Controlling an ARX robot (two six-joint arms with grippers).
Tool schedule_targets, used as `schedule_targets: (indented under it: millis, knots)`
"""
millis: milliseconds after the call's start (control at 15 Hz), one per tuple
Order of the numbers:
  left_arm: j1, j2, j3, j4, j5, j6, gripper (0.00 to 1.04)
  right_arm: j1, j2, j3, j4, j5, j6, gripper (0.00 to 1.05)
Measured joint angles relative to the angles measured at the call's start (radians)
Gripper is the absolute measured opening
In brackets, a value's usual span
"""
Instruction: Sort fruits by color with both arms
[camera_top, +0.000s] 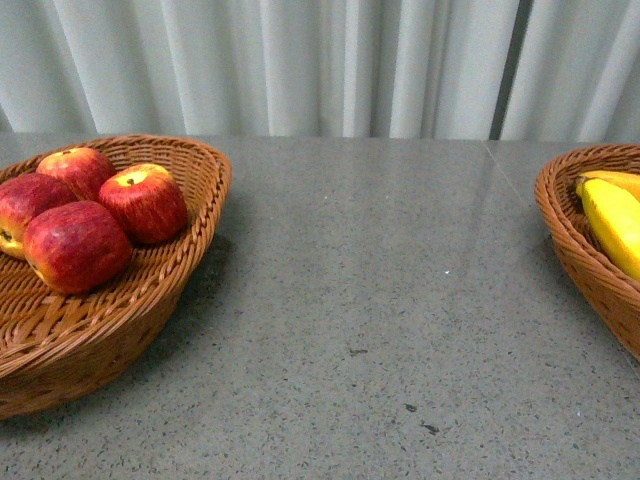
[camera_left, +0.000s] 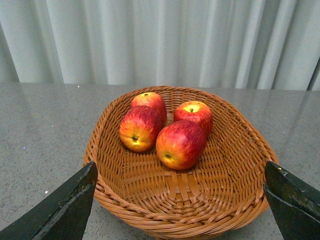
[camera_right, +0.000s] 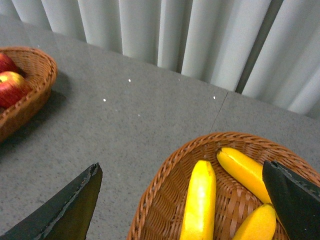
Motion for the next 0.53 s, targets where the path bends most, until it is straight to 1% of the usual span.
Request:
schedule_targets:
  millis: [133, 200, 267, 333, 400, 533]
  knots:
    - [0.0, 0.0, 0.0, 0.0, 0.0, 0.0, 0.98, 0.013, -0.126, -0.025, -0.014, -0.023, 0.053, 0.98]
    - [0.0, 0.0, 0.0, 0.0, 0.0, 0.0, 0.98, 0.047, -0.212, -0.13, 0.166, 0.169, 0.12, 0.86]
    - [0.0, 0.0, 0.0, 0.0, 0.0, 0.0, 0.98, 0.056, -0.292, -0.211, 0.224, 0.287, 0.153, 0.77]
    - [0.0, 0.0, 0.0, 0.0, -0.001, 0.0, 0.98, 0.056, -0.402, -0.301, 0.199, 0.412, 0.186, 0.64]
    - [0.0, 0.0, 0.0, 0.0, 0.0, 0.0, 0.98, 0.048, -0.455, -0.348, 0.182, 0.437, 0.196, 0.57]
    - [0.0, 0.0, 0.0, 0.0, 0.0, 0.0, 0.98, 0.05, -0.583, -0.435, 0.126, 0.446, 0.209, 0.39]
